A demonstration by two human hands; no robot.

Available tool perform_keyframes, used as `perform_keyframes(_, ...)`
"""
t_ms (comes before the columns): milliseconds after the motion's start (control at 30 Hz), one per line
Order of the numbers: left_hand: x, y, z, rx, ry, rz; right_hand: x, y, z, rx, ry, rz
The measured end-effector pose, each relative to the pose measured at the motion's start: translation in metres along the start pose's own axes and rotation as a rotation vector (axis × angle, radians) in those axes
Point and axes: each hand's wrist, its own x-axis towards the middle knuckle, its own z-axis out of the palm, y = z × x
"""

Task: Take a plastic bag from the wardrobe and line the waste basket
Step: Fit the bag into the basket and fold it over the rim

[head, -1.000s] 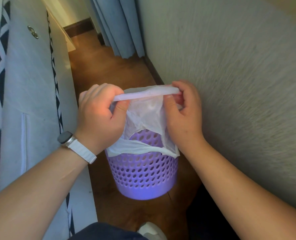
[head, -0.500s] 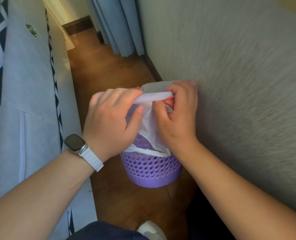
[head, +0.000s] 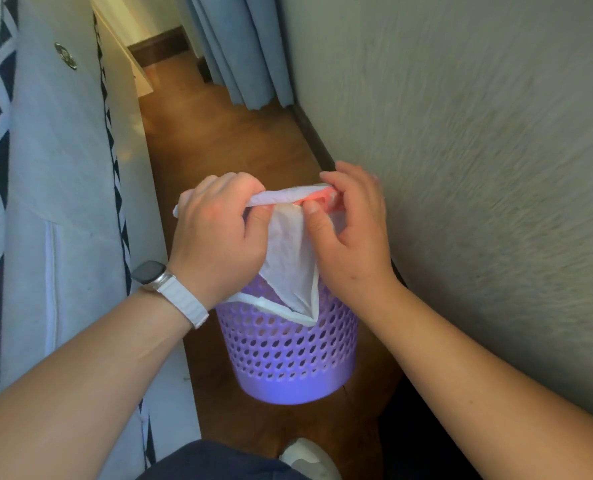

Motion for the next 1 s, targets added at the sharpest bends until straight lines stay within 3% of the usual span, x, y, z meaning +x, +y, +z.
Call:
perform_keyframes(200,0.001,-0.001,0.000,-0.105,-0.010,-0.015,0.008,0.013,-0.007,0.086,0.075,0.079)
perform_keyframes(467,0.001,-0.004,0.001,-0.147,0.047,0.063,0.013,0.018,-0.014,0.115,0.107,0.029)
perform_keyframes(800,-0.003,0.016,-0.007,0.045,0.035,0.190,0.007,-0.004,-0.003,-0.013,0.167,-0.112)
perform_keyframes(1000,-0.002,0.015,-0.007,0.088,0.079,0.130,-0.001,-0.011,0.005,0.004,0.132,-0.074)
